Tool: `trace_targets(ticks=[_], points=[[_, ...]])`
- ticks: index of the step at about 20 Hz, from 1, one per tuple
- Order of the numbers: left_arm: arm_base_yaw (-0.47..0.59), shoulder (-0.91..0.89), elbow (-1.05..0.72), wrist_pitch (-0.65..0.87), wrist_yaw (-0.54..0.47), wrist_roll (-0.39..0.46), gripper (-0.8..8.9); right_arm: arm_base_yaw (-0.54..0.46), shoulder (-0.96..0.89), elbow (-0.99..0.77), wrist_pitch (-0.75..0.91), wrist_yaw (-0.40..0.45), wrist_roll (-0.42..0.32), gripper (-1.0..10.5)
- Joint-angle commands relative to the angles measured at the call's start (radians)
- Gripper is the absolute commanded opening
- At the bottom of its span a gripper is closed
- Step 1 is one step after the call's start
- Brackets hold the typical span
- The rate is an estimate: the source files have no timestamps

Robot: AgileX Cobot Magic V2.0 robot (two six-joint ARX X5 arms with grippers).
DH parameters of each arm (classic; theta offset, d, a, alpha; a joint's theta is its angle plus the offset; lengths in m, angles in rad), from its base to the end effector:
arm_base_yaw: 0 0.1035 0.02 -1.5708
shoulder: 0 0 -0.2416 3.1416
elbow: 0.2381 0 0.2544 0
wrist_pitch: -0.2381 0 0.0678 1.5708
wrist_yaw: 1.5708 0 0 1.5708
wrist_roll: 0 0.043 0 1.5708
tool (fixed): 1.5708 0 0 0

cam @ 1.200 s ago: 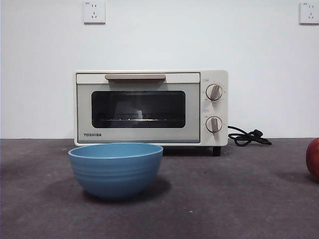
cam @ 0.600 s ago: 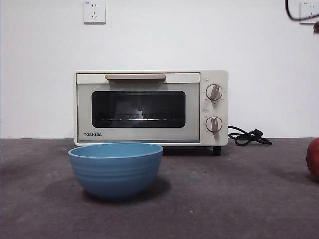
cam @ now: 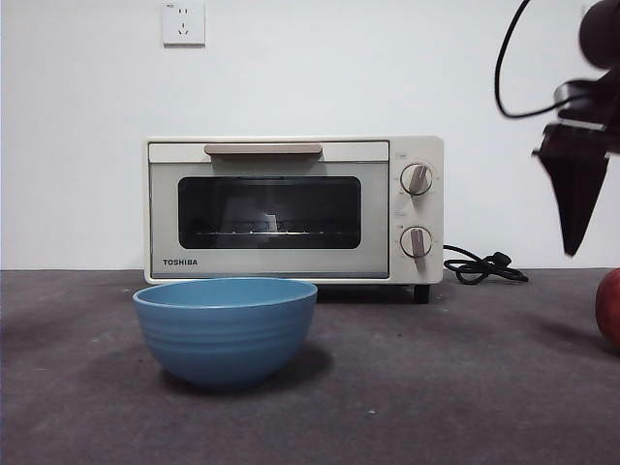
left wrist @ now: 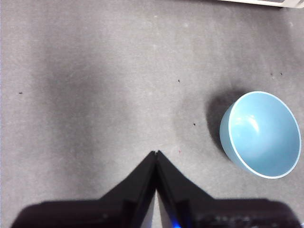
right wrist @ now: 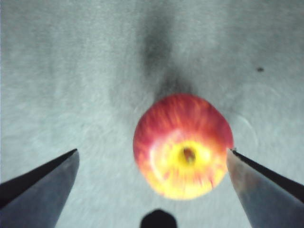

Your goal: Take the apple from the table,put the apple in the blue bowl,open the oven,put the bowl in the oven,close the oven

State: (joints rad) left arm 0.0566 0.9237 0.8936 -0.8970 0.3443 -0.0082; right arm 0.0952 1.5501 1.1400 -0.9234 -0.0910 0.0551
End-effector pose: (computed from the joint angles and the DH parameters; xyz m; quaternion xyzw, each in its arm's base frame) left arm 0.1888 -0.0038 0.2622 -0.0927 0.4387 -0.1264 0.8849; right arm 0.2900 0.0316 0.1940 0.0203 0.6202 0.0560 0.7822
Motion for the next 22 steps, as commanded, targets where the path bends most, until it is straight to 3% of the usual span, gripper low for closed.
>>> trace_targets(ticks=[1, 3, 10, 15, 17, 18, 22], points=[[0.002, 0.002, 0.0, 0.0, 0.003, 0.013, -0.04, 0.01, 0.042, 0.003, 0.024, 0.079, -0.003, 7.3], [0.002, 0.002, 0.0, -0.001, 0.003, 0.018, -0.04, 0.011, 0.068, 0.003, 0.039, 0.124, -0.005, 7.3], [0.002, 0.002, 0.0, 0.0, 0.003, 0.02, -0.04, 0.01, 0.134, 0.003, 0.061, 0.104, 0.002, 7.1], [0.002, 0.002, 0.0, 0.0, 0.003, 0.02, -0.04, 0.01, 0.154, 0.003, 0.014, 0.091, 0.016, 3.9], [0.002, 0.002, 0.0, 0.0, 0.003, 0.024, -0.04, 0.01, 0.154, 0.003, -0.006, 0.09, 0.03, 0.8], [0.002, 0.002, 0.0, 0.0, 0.003, 0.032, -0.04, 0.01, 0.154, 0.003, -0.018, 0.09, 0.032, -0.2], [0.002, 0.002, 0.0, 0.0, 0.003, 0.038, -0.04, 0.021, 0.121, 0.021, -0.061, 0.089, 0.051, -0.1]])
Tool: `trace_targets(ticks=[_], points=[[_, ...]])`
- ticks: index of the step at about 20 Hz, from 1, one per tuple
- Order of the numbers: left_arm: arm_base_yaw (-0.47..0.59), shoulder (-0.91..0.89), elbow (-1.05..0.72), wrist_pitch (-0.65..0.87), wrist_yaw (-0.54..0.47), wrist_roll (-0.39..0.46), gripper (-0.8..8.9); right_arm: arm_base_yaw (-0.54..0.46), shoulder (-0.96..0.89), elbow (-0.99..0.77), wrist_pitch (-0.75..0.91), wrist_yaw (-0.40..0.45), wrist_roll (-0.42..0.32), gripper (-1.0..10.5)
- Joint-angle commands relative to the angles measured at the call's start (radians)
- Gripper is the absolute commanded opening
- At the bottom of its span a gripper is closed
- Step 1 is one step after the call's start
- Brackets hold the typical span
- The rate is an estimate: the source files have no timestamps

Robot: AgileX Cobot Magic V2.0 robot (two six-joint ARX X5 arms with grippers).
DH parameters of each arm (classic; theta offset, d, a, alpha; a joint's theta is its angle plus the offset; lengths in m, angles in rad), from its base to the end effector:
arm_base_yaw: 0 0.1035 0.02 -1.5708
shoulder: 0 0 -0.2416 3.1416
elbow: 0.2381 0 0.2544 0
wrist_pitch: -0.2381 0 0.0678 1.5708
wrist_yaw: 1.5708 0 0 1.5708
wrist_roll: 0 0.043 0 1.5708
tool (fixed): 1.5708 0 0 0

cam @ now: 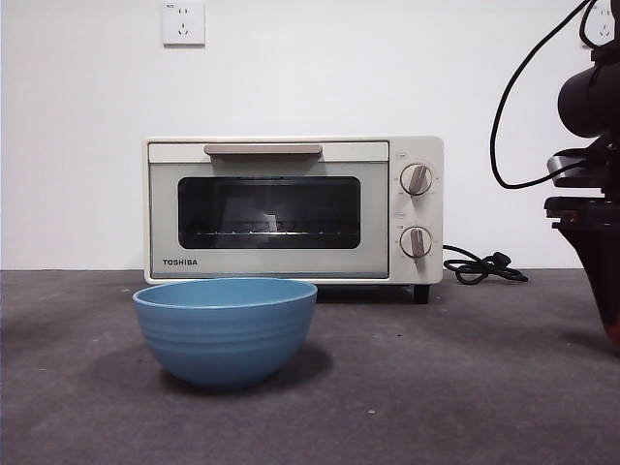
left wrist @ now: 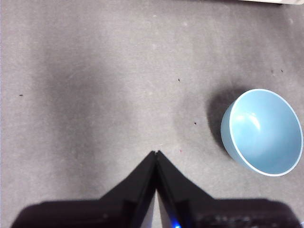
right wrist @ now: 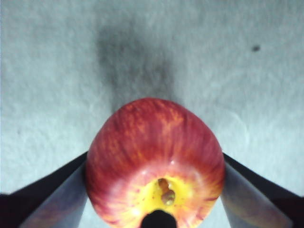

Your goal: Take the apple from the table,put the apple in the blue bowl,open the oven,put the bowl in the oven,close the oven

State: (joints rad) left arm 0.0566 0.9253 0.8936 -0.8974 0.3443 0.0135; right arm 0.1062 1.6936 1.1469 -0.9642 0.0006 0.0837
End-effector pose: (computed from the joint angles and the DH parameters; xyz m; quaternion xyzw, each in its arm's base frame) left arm 0.1890 -0.0038 0.2619 -0.0832 0.4382 -0.1311 0.8854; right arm 0.2969 0.0316 0.1554 -0.0061 0.6856 0.0097 0.7278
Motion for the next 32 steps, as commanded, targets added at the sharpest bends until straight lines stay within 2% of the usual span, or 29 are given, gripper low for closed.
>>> trace_targets(ticks=[1, 3, 7, 12, 16, 23, 30, 32], points=[[0.002, 0.001, 0.0, 0.002, 0.003, 0.016, -0.04, 0.022, -0.035, 0.029, -0.038, -0.024, 0.023, -0.1], [0.002, 0.001, 0.0, 0.003, 0.003, 0.016, -0.04, 0.063, -0.068, 0.064, -0.056, -0.076, 0.039, -0.1], [0.002, 0.006, 0.0, 0.008, 0.003, 0.016, -0.04, 0.209, -0.082, 0.159, -0.053, -0.155, 0.109, -0.1], [0.002, 0.015, 0.0, 0.024, 0.003, 0.016, -0.04, 0.48, -0.076, 0.24, 0.042, -0.152, 0.151, -0.1], [0.002, 0.036, 0.0, 0.024, 0.003, 0.016, -0.04, 0.621, -0.005, 0.344, 0.051, -0.134, 0.161, -0.1], [0.002, 0.053, 0.0, 0.024, 0.003, 0.016, -0.04, 0.72, 0.196, 0.489, 0.006, -0.137, 0.168, -0.1], [0.002, 0.053, 0.0, 0.024, 0.003, 0.016, -0.04, 0.765, 0.322, 0.499, 0.001, -0.14, 0.168, 0.1], [0.002, 0.053, 0.0, 0.024, 0.003, 0.016, -0.04, 0.769, 0.328, 0.499, 0.016, -0.138, 0.168, 1.7]])
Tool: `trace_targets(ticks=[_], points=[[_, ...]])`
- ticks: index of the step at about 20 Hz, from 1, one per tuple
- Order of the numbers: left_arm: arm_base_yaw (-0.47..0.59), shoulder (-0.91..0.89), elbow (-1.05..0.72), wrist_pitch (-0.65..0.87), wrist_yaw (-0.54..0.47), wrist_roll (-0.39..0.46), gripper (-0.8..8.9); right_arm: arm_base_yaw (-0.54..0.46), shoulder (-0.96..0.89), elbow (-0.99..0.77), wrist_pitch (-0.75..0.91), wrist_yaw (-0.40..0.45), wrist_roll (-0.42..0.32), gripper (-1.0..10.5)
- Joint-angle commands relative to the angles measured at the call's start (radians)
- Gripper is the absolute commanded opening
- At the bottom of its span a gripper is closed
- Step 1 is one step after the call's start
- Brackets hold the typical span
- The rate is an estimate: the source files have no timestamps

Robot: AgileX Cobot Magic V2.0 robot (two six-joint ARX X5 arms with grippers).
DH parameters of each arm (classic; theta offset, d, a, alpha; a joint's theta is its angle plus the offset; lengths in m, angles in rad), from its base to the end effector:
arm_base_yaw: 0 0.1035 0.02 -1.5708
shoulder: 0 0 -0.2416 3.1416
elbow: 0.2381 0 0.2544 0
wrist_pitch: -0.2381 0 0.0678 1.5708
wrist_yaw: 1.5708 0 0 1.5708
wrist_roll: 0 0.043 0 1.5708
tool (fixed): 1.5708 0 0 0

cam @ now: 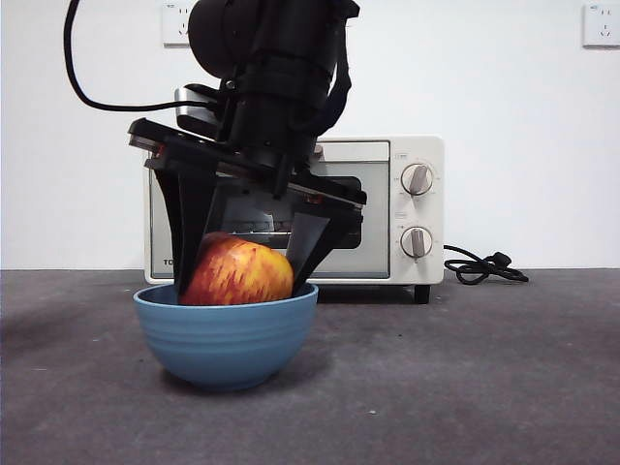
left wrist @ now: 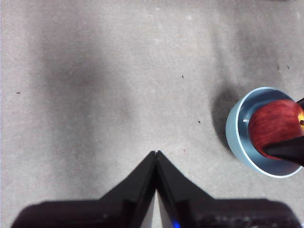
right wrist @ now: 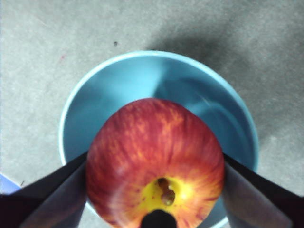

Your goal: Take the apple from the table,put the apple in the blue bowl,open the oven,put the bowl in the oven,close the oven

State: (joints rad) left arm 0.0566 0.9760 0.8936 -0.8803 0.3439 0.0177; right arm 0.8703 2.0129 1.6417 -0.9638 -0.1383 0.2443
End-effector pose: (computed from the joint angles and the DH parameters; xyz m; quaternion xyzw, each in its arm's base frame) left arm 0.1983 -0.0033 0.2542 -0.0843 0.4526 -0.1309 0.8780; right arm 0.2542 0.3106 0.1808 -0.1361 0.6200 0.3062 0.7095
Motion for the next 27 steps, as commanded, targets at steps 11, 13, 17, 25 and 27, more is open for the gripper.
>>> trace_targets(ticks=[11, 13, 17, 25, 27], points=[[0.002, 0.006, 0.0, 0.007, 0.003, 0.012, -0.04, 0.006, 0.011, 0.004, 0.029, 0.034, -0.001, 6.0], [0.002, 0.006, 0.0, 0.007, 0.003, 0.012, -0.04, 0.006, 0.011, 0.004, 0.032, 0.034, 0.0, 6.0], [0.002, 0.007, 0.0, 0.041, 0.005, 0.01, -0.04, 0.006, -0.005, 0.056, -0.026, 0.034, -0.005, 6.0], [-0.004, 0.143, 0.039, 0.229, 0.209, -0.124, -0.05, -0.017, -0.176, 0.105, -0.088, 0.224, -0.074, 0.0], [-0.026, 0.211, 0.101, 0.243, 0.214, -0.126, -0.05, -0.034, -0.223, 0.105, -0.117, 0.263, -0.091, -0.1]])
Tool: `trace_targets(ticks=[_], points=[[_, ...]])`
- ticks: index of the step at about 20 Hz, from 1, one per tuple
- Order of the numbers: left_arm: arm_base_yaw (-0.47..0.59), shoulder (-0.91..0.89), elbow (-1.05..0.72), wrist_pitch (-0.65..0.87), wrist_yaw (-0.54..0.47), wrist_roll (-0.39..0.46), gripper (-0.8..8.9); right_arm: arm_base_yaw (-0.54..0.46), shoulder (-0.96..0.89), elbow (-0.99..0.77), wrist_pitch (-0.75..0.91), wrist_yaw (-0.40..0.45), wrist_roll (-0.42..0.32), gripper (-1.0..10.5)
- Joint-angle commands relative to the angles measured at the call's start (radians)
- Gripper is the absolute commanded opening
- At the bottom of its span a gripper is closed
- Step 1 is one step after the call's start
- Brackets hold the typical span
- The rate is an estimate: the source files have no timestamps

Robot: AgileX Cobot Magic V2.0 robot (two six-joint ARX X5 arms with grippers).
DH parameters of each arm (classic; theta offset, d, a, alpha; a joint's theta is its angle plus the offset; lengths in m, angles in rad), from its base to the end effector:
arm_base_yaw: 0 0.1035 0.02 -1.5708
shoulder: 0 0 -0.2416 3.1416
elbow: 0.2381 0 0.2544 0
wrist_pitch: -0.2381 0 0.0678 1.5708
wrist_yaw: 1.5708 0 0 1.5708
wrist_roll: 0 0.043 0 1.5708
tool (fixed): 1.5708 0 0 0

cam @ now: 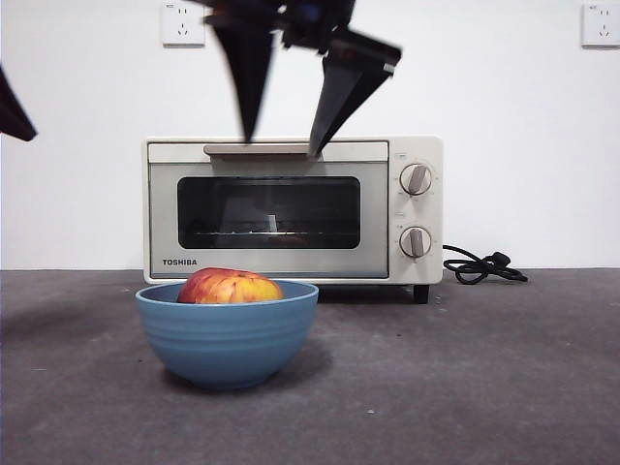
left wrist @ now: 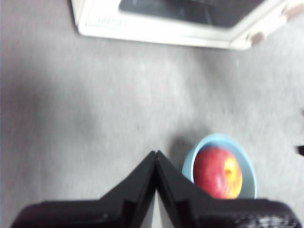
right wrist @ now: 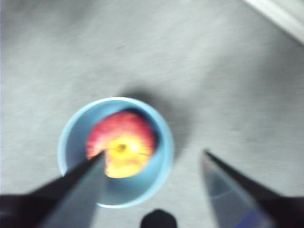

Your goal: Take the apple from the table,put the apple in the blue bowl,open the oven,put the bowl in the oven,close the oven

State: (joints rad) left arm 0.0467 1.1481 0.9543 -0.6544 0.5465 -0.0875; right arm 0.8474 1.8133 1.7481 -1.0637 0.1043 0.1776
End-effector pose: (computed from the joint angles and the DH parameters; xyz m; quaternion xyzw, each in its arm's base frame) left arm 0.2450 -0.0109 0.2567 -0.1588 0.4030 -0.2080 0.8770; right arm 0.2522 0.2788 0.2819 -0.1743 0.5008 0.2634 0.8059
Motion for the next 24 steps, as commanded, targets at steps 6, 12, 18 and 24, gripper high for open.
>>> trace_targets(ticks=[6, 12, 18, 24], points=[[-0.13, 0.271, 0.333, 0.02, 0.011, -0.021, -0.05, -0.129, -0.169, -0.027, -0.094, 0.086, -0.05, -0.1], [-0.23, 0.474, 0.578, 0.02, 0.003, -0.026, -0.05, -0.288, -0.437, -0.328, -0.034, 0.085, -0.057, -0.1], [-0.275, 0.649, 0.735, 0.026, -0.002, -0.053, -0.05, -0.486, -0.784, -0.668, 0.048, -0.126, 0.007, -0.1], [-0.28, 0.73, 0.766, 0.086, -0.026, -0.095, -0.06, -0.673, -0.976, -0.791, -0.008, -0.3, 0.006, -0.1]])
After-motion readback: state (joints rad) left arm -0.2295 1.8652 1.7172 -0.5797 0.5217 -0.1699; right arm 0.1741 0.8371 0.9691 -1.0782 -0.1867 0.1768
